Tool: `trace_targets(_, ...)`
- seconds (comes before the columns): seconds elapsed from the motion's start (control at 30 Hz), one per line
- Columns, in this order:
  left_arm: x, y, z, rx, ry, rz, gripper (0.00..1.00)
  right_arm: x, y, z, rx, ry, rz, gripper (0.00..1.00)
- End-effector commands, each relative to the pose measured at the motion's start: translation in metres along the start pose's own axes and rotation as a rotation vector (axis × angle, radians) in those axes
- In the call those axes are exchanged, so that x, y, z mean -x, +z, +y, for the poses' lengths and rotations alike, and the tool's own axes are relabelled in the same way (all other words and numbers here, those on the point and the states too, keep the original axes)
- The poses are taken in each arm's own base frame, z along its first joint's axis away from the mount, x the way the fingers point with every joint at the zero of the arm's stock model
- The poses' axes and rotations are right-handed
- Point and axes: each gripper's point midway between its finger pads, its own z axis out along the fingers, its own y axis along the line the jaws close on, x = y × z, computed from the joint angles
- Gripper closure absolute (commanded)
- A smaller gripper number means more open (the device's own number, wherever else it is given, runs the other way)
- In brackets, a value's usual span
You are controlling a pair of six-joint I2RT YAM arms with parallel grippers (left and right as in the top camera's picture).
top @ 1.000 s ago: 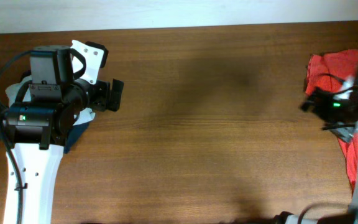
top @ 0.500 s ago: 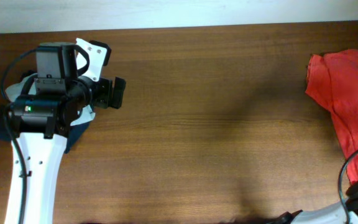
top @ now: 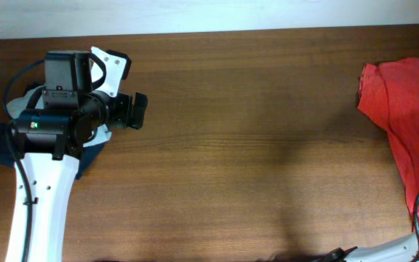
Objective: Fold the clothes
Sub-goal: 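Grasp the orange T-shirt at the right edge with the right gripper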
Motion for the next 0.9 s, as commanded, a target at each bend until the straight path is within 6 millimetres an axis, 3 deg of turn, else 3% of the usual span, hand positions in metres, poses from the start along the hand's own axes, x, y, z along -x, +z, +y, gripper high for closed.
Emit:
trace_targets(0.0,0.008,-0.003,-0.003,-0.012,-0.006,-0.026,0.01,-0.010,0.014,0.016,0.043,-0.037,0.005,0.09)
trace_targets(0.27,0.008,-0.003,-0.003,-0.013,-0.006,-0.026,0.01,-0.007,0.019,0.026,0.061,-0.056,-0.034,0.09)
trace_targets(0.4,0.008,-0.003,-0.003,-0.013,-0.006,-0.026,0.01,-0.023,0.037,0.028,0.058,-0.044,-0.021,0.13)
trace_targets(0.47,0.008,-0.003,-0.003,-0.013,-0.006,-0.026,0.01,-0.031,0.044,0.028,0.055,-0.053,-0.011,0.31)
trace_targets(0.5,0.008,-0.003,-0.003,-0.013,-0.006,-0.026,0.01,-0.032,0.045,0.028,0.055,-0.054,-0.008,0.49)
trace_targets(0.57,0.008,-0.003,-0.003,-0.013,-0.006,-0.026,0.01,-0.031,0.040,0.030,0.069,-0.053,-0.009,0.74)
trace_targets(0.63,0.008,-0.003,-0.003,-0.013,-0.006,-0.026,0.01,-0.025,0.023,0.039,0.116,-0.054,-0.026,0.88)
trace_targets(0.77,0.008,-0.003,-0.003,-0.013,-0.006,-0.026,0.01,-0.011,-0.028,0.061,0.249,-0.062,-0.087,0.91)
trace_targets(0.87,0.008,-0.003,-0.003,-0.013,-0.006,-0.026,0.01,-0.013,-0.070,0.081,0.384,-0.085,-0.119,0.91)
